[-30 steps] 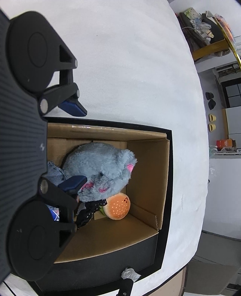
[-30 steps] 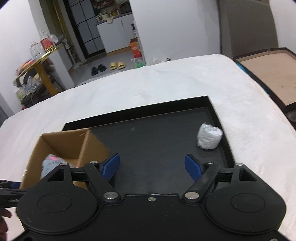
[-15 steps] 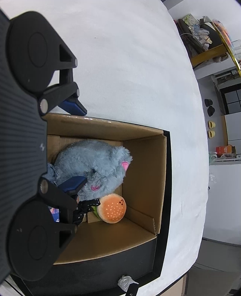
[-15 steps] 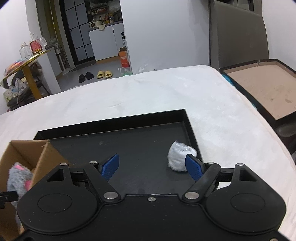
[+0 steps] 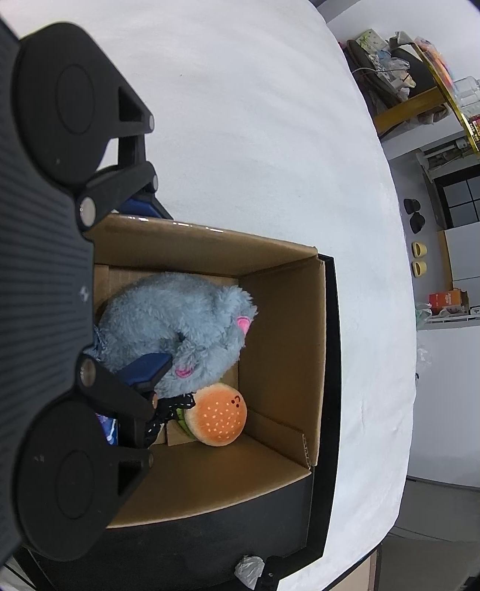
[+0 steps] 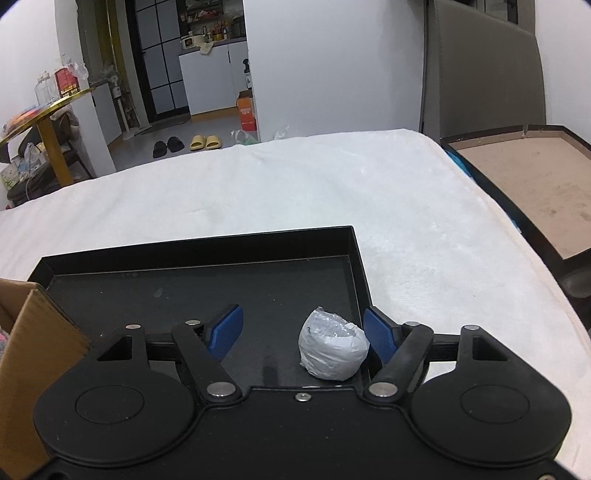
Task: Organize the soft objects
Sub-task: 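Move the right gripper to the white wrapped ball and grasp it, then lift the white ball and drop it into the box with the right gripper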
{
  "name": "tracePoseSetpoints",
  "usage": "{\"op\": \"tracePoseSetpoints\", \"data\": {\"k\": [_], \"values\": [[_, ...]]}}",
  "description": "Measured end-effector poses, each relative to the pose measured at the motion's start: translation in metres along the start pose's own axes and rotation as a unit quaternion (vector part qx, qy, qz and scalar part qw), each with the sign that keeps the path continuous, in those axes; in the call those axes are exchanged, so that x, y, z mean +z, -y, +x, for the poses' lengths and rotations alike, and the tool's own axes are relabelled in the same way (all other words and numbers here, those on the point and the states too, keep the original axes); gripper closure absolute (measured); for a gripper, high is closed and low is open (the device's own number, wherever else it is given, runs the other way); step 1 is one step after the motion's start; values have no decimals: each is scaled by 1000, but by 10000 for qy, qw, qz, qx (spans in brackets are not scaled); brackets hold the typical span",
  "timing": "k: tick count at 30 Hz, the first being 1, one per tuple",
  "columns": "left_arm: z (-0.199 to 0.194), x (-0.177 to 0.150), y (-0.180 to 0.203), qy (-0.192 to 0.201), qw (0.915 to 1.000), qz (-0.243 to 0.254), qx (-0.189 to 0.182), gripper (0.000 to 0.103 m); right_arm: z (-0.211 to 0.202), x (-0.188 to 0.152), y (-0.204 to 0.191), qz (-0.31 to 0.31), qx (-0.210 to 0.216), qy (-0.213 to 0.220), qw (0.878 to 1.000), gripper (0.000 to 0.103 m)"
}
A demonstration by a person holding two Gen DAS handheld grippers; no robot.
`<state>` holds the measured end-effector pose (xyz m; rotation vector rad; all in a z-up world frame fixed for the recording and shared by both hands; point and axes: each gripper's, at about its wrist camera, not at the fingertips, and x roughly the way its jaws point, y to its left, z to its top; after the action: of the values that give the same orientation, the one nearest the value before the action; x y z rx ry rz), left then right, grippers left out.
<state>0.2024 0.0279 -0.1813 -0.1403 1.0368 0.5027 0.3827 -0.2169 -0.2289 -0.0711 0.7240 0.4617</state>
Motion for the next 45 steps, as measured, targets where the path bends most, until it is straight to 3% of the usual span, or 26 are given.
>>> {"op": "tracePoseSetpoints", "data": {"k": [7,9,12,27,45], "values": [[0,0,3,7,10000,15,23,29,8,-7,0,-61,-18,-228,9997,38],[0,0,2,5,10000,10,18,29,11,-10,-1,-46,-11,-358,9993,52],[-1,0,0,-3,10000,-14,-2,29,7,-15,-2,20,24,-414,9991,55],[-11,2,-34,164,9994,-291,-135,29,-36,-12,-22,18,126,-357,9993,57],[-22,-18,-64,394,9960,-438,-671,35,-78,10,-80,-325,503,-74,9982,56]]}}
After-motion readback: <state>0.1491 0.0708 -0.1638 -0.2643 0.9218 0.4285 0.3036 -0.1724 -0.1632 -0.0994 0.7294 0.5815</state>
